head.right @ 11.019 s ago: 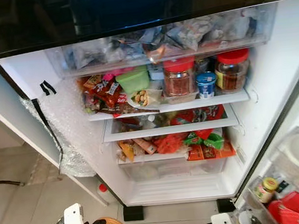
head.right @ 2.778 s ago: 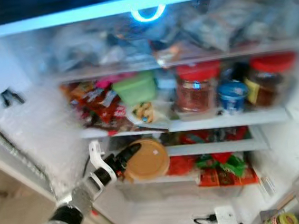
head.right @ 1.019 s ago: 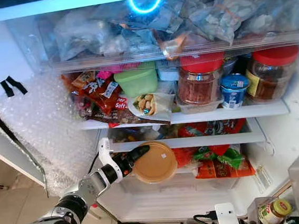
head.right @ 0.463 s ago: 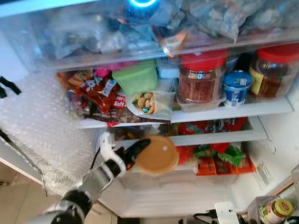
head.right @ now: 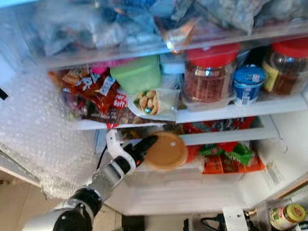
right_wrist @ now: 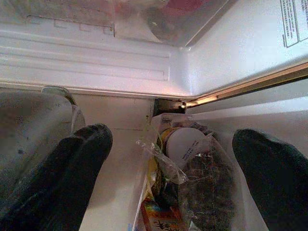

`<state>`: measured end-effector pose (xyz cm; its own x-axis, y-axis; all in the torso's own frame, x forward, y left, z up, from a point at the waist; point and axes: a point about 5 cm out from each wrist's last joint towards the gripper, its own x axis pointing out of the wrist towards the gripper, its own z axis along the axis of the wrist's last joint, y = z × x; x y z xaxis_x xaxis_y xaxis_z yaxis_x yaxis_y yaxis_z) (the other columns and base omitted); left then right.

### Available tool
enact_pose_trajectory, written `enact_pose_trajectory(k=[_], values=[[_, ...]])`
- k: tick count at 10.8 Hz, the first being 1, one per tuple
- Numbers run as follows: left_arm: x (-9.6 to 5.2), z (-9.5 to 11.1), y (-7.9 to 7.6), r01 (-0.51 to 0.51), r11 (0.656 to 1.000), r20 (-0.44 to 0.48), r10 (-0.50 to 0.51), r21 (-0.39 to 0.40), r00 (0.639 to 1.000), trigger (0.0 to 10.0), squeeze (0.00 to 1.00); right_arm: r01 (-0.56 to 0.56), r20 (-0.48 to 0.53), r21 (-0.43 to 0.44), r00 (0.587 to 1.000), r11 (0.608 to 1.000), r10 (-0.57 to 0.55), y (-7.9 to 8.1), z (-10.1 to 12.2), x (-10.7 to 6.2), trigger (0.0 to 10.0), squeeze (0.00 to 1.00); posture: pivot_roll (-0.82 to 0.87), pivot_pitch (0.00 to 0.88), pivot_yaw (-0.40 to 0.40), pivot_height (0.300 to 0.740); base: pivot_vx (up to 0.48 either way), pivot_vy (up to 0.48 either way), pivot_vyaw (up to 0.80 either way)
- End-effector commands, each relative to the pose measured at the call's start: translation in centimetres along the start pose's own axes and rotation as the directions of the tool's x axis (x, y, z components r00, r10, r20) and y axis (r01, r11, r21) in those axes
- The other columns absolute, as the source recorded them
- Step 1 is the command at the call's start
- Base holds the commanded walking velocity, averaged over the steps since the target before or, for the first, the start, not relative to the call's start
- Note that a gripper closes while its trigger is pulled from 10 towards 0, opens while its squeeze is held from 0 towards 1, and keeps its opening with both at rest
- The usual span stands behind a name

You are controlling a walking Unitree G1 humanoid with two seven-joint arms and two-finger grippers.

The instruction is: Restocking fridge

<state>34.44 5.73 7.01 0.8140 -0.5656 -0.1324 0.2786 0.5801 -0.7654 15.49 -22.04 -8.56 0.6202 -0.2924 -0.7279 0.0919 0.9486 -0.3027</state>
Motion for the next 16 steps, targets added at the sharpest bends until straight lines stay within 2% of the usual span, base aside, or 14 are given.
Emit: enact_pose_trajectory(k=[1,2,4,5,7,10,11,12,14,16], values=[[0.1,2.5,0.1,-0.067,0.998,0.146,0.066,0.0,0.987,10.0,0.0,-0.059,-0.124,0.007,0.99,0.998,0.059,1.9,-3.6,-1.5,10.0,0.0,-0.23,0.195,0.122,0.66,0.0,0.0,0.0],[0.3,2.8,-0.2,-0.062,0.998,0.173,0.065,-0.02,0.983,10.0,0.0,-0.061,-0.121,0.003,0.991,0.998,0.061,1.9,-3.7,-1.5,10.0,0.0,-0.23,0.2,0.121,0.66,0.0,0.0,0.0],[0.8,2.6,-1.3,0.034,0.998,0.154,-0.027,-0.044,0.988,10.0,0.0,-0.064,-0.117,0.0,0.991,0.998,0.064,2.0,-3.7,-1.6,10.0,0.0,-0.24,0.199,0.117,0.66,0.0,0.0,0.0],[0.9,2.6,-1.6,0.062,0.998,0.139,-0.056,-0.032,0.989,10.0,0.0,-0.066,-0.116,-0.001,0.991,0.998,0.065,2.0,-3.7,-1.5,10.0,0.0,-0.23,0.191,0.117,0.66,0.0,0.0,0.0],[1.0,2.9,-2.0,0.121,0.99,0.14,-0.111,-0.067,0.984,10.0,0.0,-0.072,-0.114,-0.002,0.991,0.997,0.071,2.0,-3.4,-1.4,10.0,0.0,-0.23,0.179,0.119,0.66,0.0,0.0,0.0],[1.0,2.9,-2.0,0.14,0.987,0.137,-0.128,-0.076,0.982,10.0,0.0,-0.073,-0.113,-0.001,0.991,0.997,0.073,2.0,-3.4,-1.4,10.0,0.0,-0.23,0.177,0.119,0.66,0.0,0.0,0.0],[1.0,2.6,-2.8,0.244,0.97,0.072,-0.242,-0.023,0.968,10.0,0.0,-0.08,-0.108,0.004,0.991,0.997,0.08,2.2,-2.9,-1.2,10.0,0.0,-0.21,0.141,0.131,0.66,0.0,0.0,0.0],[1.1,3.6,-3.0,0.231,0.973,0.117,-0.233,0.03,0.965,10.0,0.0,-0.082,-0.104,0.006,0.991,0.997,0.082,2.4,-2.5,-1.1,10.0,0.0,-0.21,0.114,0.135,0.66,0.0,0.0,0.0],[1.2,4.5,-2.7,0.124,0.99,0.187,-0.135,0.069,0.973,10.0,0.0,-0.084,-0.1,0.008,0.991,0.996,0.084,2.5,-2.3,-1.0,10.0,0.0,-0.21,0.109,0.14,0.66,0.0,0.0,0.0],[1.2,4.4,-2.2,0.01,0.998,0.243,-0.025,0.06,0.97,10.0,0.0,-0.079,-0.1,0.013,0.992,0.997,0.08,2.6,-2.3,-1.0,10.0,0.0,-0.22,0.114,0.144,0.66,0.0,0.0,0.0]])
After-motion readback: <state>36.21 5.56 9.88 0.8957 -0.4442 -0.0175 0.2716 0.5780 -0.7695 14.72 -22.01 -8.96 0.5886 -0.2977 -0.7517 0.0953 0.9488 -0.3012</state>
